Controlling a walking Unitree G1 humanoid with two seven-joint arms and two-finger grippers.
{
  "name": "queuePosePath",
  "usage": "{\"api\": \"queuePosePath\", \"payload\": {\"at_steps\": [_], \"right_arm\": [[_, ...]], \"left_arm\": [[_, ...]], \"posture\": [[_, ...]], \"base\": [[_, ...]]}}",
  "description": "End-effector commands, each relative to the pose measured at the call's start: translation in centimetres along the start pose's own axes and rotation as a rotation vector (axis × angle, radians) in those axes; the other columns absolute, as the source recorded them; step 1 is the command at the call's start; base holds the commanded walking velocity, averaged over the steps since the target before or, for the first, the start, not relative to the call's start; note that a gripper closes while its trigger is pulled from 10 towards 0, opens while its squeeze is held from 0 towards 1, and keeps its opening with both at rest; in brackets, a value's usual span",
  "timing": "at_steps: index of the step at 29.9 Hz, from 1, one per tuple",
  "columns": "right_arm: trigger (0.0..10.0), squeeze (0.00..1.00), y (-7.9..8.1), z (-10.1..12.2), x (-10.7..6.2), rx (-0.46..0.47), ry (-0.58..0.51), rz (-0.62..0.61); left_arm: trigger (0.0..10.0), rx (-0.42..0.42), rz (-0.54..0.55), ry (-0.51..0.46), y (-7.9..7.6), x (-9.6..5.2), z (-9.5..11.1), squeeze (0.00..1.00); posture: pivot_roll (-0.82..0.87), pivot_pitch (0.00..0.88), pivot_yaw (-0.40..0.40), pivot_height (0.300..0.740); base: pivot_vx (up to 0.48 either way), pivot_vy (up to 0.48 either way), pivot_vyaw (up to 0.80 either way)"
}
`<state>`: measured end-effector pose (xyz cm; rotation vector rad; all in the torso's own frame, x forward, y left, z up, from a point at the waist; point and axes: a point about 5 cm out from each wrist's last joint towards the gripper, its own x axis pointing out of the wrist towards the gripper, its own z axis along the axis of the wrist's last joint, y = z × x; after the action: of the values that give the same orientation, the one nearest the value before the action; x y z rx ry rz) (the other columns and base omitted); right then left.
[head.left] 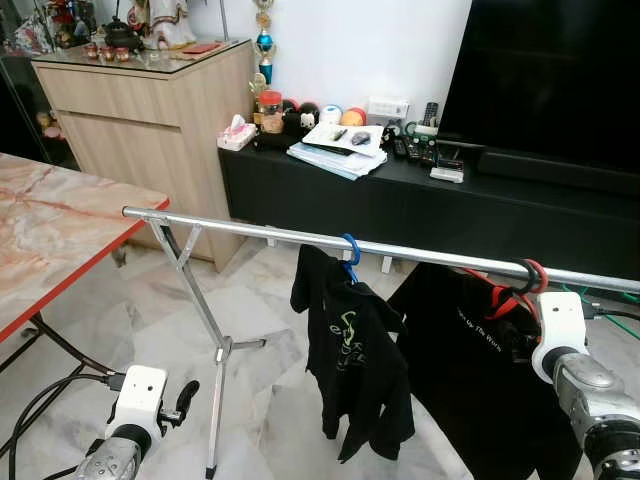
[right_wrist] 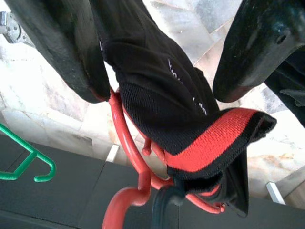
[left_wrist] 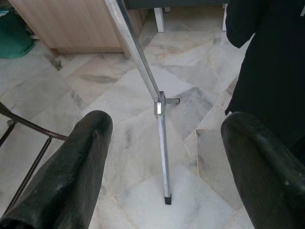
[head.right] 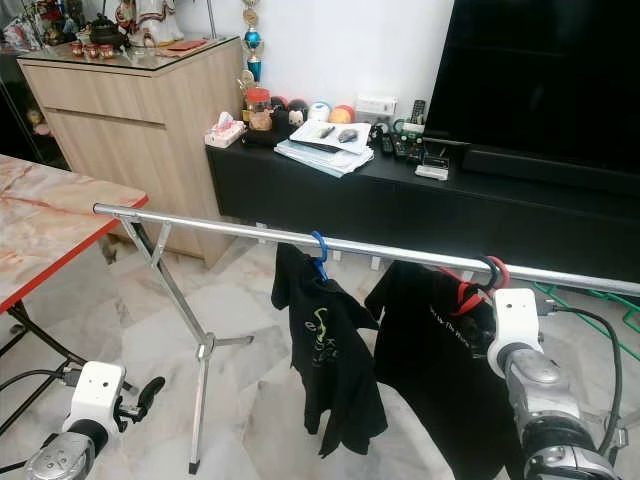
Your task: Hang hanger
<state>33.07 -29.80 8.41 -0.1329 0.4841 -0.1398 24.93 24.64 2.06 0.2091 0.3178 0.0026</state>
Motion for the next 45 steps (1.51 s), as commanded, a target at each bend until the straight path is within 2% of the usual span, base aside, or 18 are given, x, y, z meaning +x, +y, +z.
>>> {"api": "queuePosePath", "payload": {"at_steps": [1,15,24,33,45], "right_arm": [[10.0,0.0,0.6,-0.4,0.2,0.007,0.033,0.022],[10.0,0.0,1.5,-1.3,0.3,0.027,0.073,0.035],[10.0,0.0,2.9,0.3,0.6,0.082,-0.028,0.097],[10.0,0.0,2.8,0.9,0.7,0.097,-0.054,0.074],[10.0,0.0,2.4,0.1,0.7,0.146,-0.024,-0.009]], "left_arm": [[10.0,0.014,0.003,0.02,0.2,-0.1,-0.3,0.0],[10.0,0.015,0.008,0.021,0.4,-0.2,-0.3,0.0],[10.0,0.02,0.003,0.02,0.3,-0.1,-0.3,0.0],[10.0,0.024,0.001,0.019,0.4,-0.1,-0.2,0.0],[10.0,0.022,0.006,0.023,0.5,-0.2,-0.3,0.0]], "posture": [[0.16,0.0,0.018,0.74],[0.17,0.0,0.015,0.74],[0.17,0.0,0.018,0.74],[0.17,0.0,0.02,0.74],[0.19,0.0,0.025,0.74]], "base": [[0.0,0.0,0.0],[0.0,0.0,0.0],[0.0,0.0,0.0],[0.0,0.0,0.0],[0.0,0.0,0.0]]}}
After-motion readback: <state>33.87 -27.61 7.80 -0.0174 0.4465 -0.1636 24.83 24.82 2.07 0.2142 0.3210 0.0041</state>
